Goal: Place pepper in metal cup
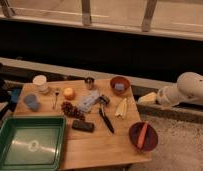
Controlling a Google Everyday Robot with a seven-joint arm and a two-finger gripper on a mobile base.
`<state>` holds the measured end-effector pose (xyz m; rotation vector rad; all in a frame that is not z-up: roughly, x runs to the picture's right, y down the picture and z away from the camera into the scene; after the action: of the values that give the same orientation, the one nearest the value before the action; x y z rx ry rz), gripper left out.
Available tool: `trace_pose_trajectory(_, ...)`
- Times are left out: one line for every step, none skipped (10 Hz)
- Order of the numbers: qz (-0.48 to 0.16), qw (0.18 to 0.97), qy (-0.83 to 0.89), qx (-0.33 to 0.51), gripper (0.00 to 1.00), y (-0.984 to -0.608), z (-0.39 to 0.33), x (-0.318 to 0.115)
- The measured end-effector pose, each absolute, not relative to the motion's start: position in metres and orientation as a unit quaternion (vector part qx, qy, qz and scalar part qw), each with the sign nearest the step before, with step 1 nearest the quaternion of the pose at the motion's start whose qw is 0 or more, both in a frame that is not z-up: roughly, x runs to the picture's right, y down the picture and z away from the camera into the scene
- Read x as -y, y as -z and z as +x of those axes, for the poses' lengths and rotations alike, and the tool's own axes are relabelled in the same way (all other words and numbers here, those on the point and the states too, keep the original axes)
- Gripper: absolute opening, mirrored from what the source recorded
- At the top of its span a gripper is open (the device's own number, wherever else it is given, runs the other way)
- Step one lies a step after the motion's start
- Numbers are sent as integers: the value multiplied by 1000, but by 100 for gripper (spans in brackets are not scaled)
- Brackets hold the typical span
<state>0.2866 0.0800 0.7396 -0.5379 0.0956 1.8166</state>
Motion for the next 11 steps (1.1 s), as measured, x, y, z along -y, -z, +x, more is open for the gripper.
trace_pose_trajectory(-227, 590, -774, -43, 80, -737, 285, -79)
trace_pose_trajectory(-224, 601, -766, -46, 80, -731, 277, -75)
trace_pose_trajectory(-228, 612, -756, -47, 80, -723, 263, -73)
trace_pose_trajectory(-232, 616, -751, -49, 80, -718, 256, -78)
trace_pose_trajectory(-241, 614, -750, -55, 80, -708, 252, -96)
trace_pose_trajectory(-248, 611, -749, -59, 80, -707, 250, -108)
trace_pose_trajectory(-257, 609, -747, -65, 80, -707, 247, -117)
trace_pose_trajectory(-279, 607, -740, -74, 80, -707, 246, -131)
trace_pose_trajectory(-298, 609, -730, -88, 80, -703, 243, -146)
trace_pose_trajectory(-308, 611, -723, -93, 80, -703, 240, -151)
trace_pose_trajectory(-309, 612, -722, -94, 80, -702, 239, -151)
